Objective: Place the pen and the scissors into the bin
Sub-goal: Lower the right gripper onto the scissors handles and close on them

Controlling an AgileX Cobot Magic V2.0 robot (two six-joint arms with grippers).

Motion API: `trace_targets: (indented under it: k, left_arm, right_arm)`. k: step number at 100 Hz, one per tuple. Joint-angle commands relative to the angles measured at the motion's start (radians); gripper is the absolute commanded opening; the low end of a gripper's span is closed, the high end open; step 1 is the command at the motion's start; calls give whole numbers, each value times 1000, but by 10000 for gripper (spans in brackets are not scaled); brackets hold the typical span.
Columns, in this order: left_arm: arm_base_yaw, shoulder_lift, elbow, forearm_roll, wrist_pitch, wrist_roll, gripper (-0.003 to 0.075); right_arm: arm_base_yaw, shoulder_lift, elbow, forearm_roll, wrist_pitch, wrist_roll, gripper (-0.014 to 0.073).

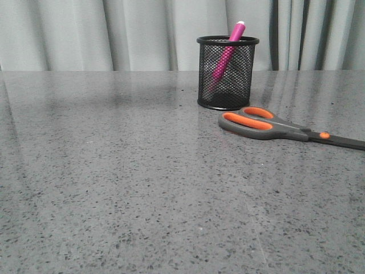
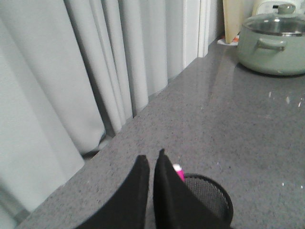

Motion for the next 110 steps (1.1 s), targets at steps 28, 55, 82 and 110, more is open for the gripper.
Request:
trace_targets:
  k: [28, 55, 82, 110]
  left_arm:
    - [126, -440, 508, -42, -314, -35, -20]
    - [311, -661, 844, -193, -335, -35, -19]
    - [367, -821, 945, -191, -329, -31, -19]
    - [367, -834, 945, -195, -323, -31, -19]
  right_arm:
    - [20, 107, -134, 18, 64, -179, 463]
    - [109, 379, -338, -42, 279, -317, 463]
    - [154, 634, -510, -187, 427, -317, 463]
    - [156, 766, -598, -205, 455, -317, 463]
